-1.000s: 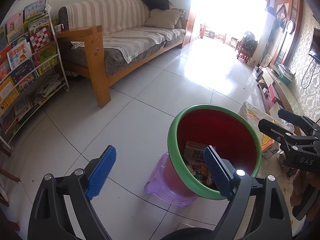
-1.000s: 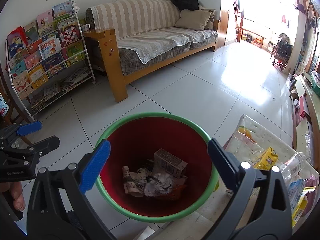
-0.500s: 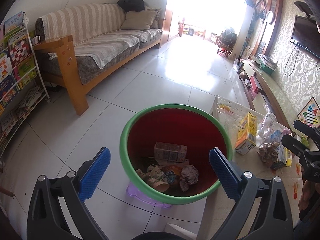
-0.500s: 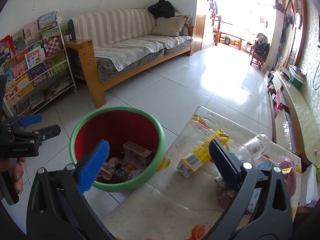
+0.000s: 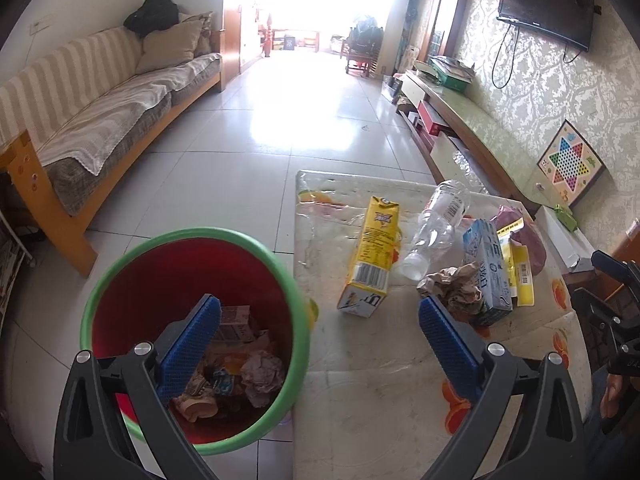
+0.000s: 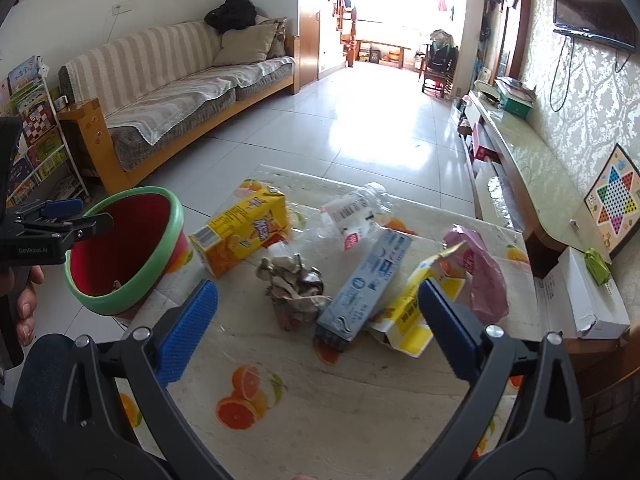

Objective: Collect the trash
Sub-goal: 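Grasp the yellow iced tea carton with the left tool, then lift the tea carton with left tool while right grasps the yellow medicine box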

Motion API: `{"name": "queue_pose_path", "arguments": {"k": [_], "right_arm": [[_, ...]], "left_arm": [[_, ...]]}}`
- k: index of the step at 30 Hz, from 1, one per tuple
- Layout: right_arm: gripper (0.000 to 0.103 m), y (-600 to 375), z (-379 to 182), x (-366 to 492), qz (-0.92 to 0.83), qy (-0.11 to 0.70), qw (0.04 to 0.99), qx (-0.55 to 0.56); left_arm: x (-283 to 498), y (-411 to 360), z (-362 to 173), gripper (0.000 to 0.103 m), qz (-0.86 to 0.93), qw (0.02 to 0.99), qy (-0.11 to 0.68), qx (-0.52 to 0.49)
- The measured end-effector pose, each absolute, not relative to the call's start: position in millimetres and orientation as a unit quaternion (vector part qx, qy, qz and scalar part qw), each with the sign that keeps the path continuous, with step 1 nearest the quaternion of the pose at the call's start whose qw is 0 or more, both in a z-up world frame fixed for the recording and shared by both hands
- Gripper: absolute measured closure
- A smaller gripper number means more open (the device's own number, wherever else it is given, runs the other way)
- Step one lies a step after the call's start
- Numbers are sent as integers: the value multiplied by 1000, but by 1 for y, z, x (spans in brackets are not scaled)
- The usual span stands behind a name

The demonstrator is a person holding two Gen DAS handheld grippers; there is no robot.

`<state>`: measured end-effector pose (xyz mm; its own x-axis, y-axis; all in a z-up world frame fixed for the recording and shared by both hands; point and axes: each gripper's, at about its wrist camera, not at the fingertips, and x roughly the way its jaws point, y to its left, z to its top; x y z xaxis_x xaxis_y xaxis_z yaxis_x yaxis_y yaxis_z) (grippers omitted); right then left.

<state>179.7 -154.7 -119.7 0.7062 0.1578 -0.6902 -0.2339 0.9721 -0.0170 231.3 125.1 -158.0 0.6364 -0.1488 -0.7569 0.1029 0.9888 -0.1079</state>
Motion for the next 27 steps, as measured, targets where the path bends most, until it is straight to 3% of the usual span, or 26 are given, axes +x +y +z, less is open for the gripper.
{"name": "queue_pose_path", "arguments": {"k": [13, 17, 21, 23, 24, 25, 27], "right_arm": [[5, -242, -141, 173, 43, 390, 920, -8], [5, -259, -150, 172, 30, 398, 917, 7], [5, -272, -159, 178, 21, 408, 912, 29], [5, -275, -163, 185, 20, 413, 909, 43], [5, -275, -165, 189, 20, 414, 909, 51], [5, -276, -168, 194, 22, 417, 906, 62], [5, -277, -174, 205, 28, 426, 900, 90]], "left_arm": [[312, 50, -198, 9, -109, 874, 472, 39], [337, 43, -218, 23, -101, 856, 504, 54], [351, 35, -233, 29, -103, 841, 526, 75], [355, 33, -238, 55, -100, 835, 535, 80], [357, 32, -240, 61, -99, 833, 538, 81], [356, 32, -241, 67, -100, 832, 540, 81], [353, 33, -240, 68, -104, 833, 538, 80]]}}
